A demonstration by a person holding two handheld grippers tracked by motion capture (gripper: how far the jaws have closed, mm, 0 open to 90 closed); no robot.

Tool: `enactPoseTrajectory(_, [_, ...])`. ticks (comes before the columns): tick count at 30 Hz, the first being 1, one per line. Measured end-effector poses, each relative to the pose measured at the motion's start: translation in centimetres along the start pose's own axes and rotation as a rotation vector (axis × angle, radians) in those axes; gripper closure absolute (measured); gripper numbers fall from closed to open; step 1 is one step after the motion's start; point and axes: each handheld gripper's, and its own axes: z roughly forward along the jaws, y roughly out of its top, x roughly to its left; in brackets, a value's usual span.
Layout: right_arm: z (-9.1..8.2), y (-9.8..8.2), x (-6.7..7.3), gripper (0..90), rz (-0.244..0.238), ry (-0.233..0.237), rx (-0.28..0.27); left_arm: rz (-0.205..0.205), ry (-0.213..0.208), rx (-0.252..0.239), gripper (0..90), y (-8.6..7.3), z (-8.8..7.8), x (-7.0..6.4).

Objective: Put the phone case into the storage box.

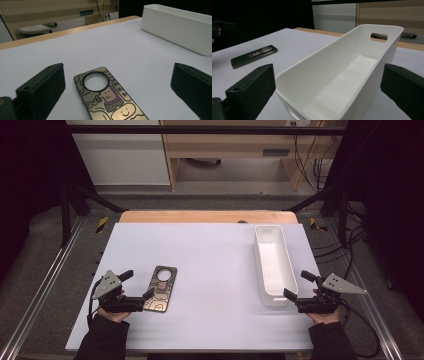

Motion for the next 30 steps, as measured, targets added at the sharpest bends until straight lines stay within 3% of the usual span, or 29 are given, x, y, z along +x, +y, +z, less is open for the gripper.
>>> enactPoseTrajectory(30, [0.0, 0.1, 0.0, 0.1, -0.007, 0.001, 0.001, -0.035, 0.059, 0.171, 0.0, 1.6, 2.8, -0.6])
